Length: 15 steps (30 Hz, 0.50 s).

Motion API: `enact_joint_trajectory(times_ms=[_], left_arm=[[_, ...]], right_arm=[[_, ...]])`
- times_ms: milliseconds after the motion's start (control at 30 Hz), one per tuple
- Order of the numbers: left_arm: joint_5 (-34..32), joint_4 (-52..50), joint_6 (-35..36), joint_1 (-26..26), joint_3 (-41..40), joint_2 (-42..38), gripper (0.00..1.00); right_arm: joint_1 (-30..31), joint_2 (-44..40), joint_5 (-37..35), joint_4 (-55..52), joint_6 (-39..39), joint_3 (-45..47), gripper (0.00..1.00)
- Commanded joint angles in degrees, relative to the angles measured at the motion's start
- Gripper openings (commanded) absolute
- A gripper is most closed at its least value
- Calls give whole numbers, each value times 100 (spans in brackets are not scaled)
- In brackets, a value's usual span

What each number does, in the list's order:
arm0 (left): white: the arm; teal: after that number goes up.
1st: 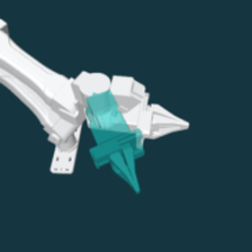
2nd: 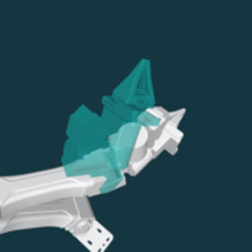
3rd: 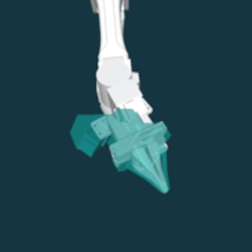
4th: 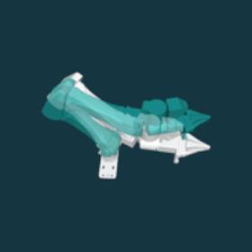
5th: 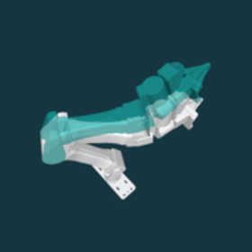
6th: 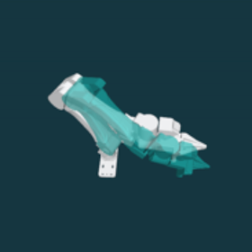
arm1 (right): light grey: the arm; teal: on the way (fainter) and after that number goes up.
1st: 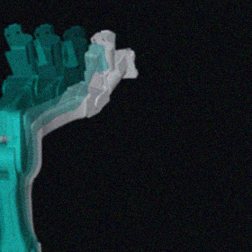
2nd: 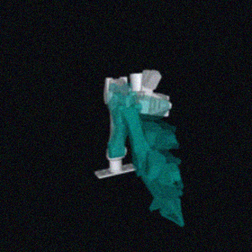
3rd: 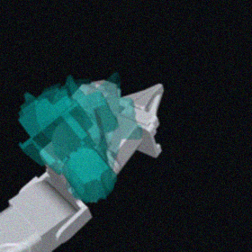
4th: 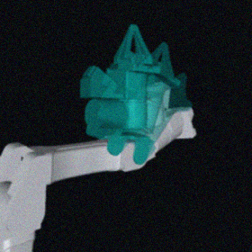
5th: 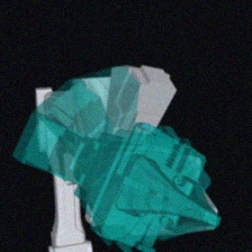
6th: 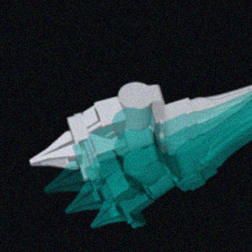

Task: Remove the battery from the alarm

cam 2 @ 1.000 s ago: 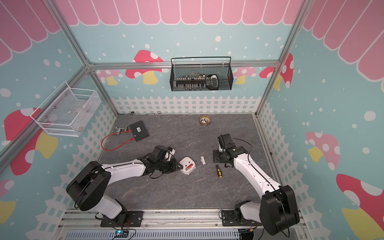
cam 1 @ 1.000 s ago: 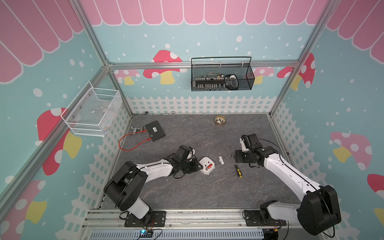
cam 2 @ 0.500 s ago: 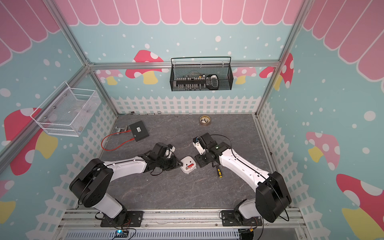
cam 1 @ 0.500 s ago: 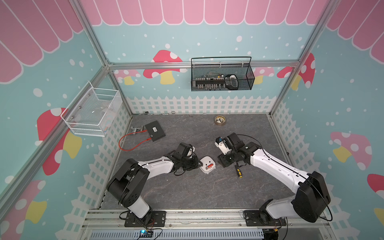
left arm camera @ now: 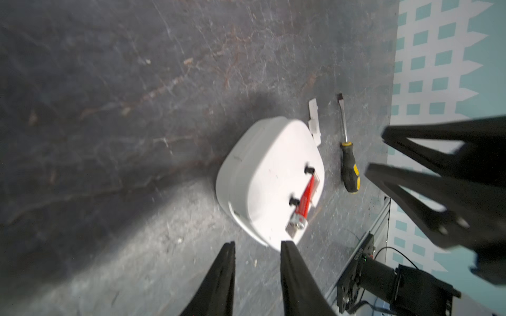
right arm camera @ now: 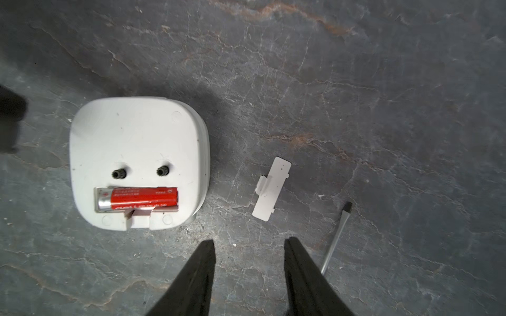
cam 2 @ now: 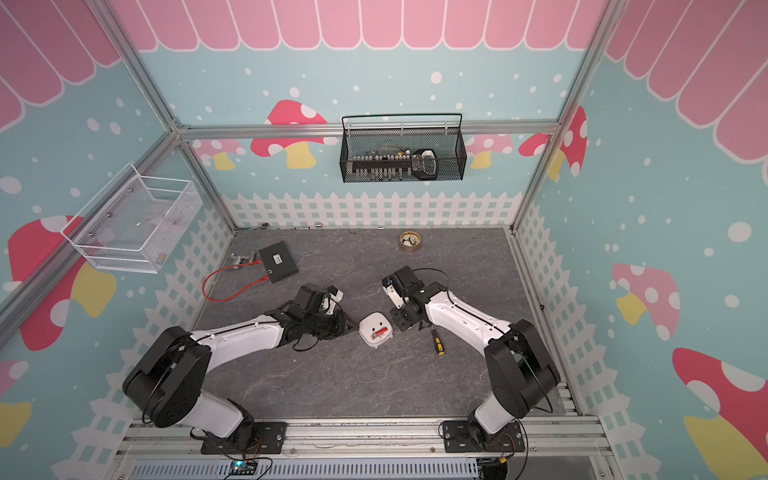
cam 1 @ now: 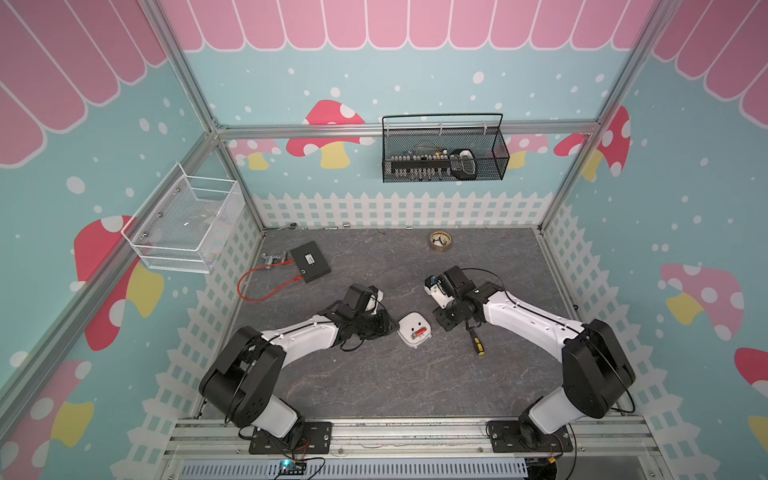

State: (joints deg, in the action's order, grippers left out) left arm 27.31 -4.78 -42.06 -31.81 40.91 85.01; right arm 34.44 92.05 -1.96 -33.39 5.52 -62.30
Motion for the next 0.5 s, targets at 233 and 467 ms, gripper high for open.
enact_joint_trajectory(times_ms=[233, 467], left_arm=[[52, 95, -245, -334, -155, 204, 30], [33, 244, -180, -327, 90, 728, 30]], right_arm=[[-6, 619, 432, 280, 160, -434, 40], [10, 548, 640, 288, 204, -244, 39]])
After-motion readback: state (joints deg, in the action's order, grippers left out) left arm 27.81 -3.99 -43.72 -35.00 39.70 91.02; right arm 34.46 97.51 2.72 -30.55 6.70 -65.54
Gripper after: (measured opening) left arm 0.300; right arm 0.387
